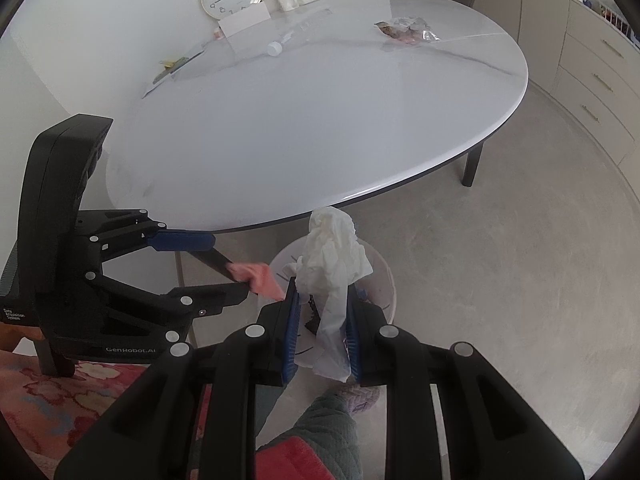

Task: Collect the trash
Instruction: 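Carry both tissues over the wastebasket and open both tools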

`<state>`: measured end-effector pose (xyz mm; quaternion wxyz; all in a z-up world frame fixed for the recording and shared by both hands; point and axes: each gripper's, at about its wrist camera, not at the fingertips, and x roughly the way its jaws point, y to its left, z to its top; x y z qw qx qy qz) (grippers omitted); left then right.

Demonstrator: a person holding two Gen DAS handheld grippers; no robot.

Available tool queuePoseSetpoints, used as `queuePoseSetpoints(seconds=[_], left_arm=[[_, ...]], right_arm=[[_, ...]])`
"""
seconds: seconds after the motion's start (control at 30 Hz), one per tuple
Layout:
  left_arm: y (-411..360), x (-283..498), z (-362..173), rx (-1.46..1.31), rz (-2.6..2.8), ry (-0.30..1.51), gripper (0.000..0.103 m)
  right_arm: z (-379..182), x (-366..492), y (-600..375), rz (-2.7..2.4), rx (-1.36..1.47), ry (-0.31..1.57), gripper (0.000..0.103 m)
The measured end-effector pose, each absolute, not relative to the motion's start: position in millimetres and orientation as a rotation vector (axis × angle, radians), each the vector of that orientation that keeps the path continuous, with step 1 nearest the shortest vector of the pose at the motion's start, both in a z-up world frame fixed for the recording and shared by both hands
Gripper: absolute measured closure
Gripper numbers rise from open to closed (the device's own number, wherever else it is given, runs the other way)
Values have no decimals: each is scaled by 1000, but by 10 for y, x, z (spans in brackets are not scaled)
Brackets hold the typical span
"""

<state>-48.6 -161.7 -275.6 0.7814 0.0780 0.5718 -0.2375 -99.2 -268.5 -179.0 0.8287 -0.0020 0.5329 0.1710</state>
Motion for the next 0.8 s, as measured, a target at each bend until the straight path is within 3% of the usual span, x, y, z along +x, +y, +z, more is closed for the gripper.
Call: queuePoseSetpoints(seconds=[0.27,0.5,0.67,0.8], left_arm=[[-1530,-485,-2713,179,-485,1219,32],[-1301,-396,-2488,167,-392,1158,17],[-1037,-338,-2356,132,-310,1131,13],[-890,-288,-2323,104,-263,1129,13]], right_arm=[[-1792,-967,-2683,359,0,1140,81],[-1863,-924,-2626,380,-14,1162,79],[-2018,-890,-2486,426,-34,1197,66],[-2143,-857,-2395,456,-39,1226,48]])
